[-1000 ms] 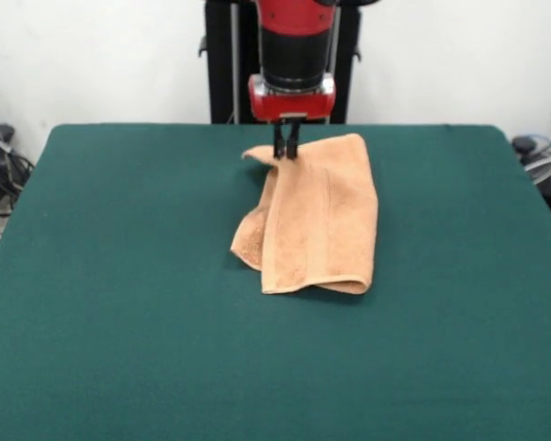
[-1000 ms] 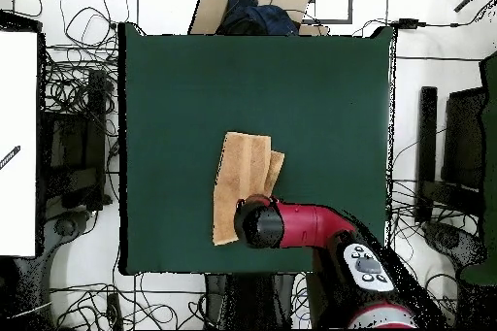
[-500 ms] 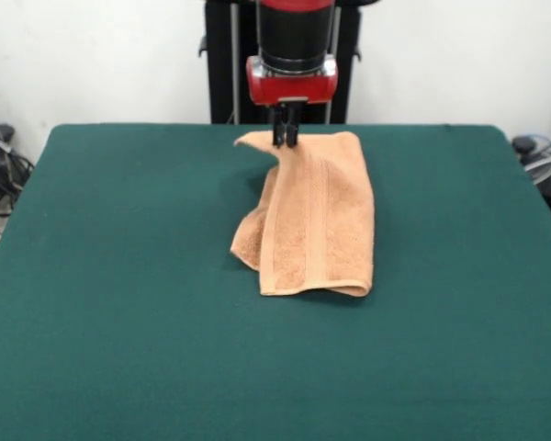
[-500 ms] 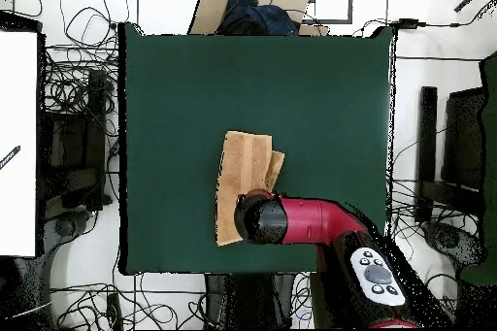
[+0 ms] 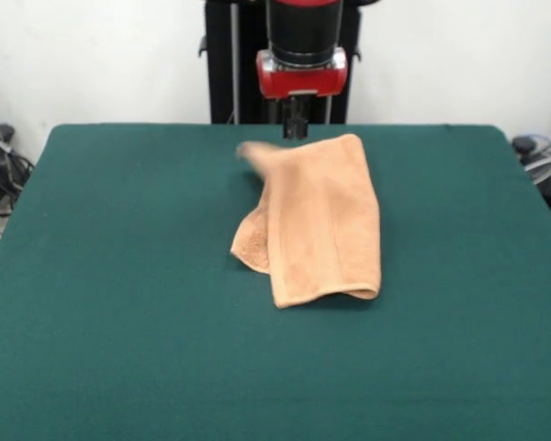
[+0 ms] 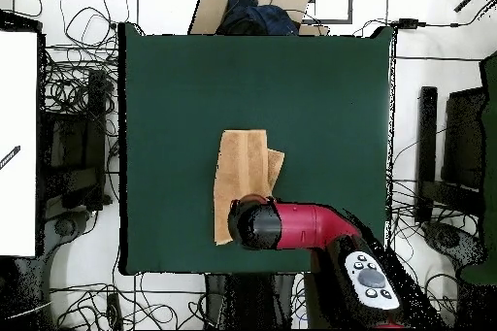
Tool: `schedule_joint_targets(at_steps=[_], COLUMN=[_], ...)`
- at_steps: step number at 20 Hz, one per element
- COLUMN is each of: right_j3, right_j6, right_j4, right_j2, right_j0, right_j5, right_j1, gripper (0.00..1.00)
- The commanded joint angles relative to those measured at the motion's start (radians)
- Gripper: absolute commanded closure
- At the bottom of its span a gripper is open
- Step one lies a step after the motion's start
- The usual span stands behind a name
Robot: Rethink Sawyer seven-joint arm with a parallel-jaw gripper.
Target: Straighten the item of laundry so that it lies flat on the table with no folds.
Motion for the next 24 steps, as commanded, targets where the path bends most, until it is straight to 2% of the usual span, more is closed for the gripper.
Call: schedule_joint_targets(at_steps=[1, 5, 10, 14, 19, 24], right_j3=[0.117, 0.143, 0.159, 0.159, 0.122, 0.126], right_j6=[0.214, 0.242, 0.231, 0.197, 0.159, 0.165], right_j4=[0.072, 0.122, 0.172, 0.181, 0.132, 0.127], right_j2=[0.064, 0.048, 0.047, 0.066, 0.062, 0.069], right_j0=[0.076, 0.121, 0.134, 0.102, 0.051, 0.037], right_j5=[-0.049, -0.032, -0.030, -0.087, -0.217, -0.266], right_j1=[-0.088, -0.131, -0.143, -0.079, 0.080, 0.114], gripper=[1.00, 1.00, 1.00, 1.00, 1.00, 1.00])
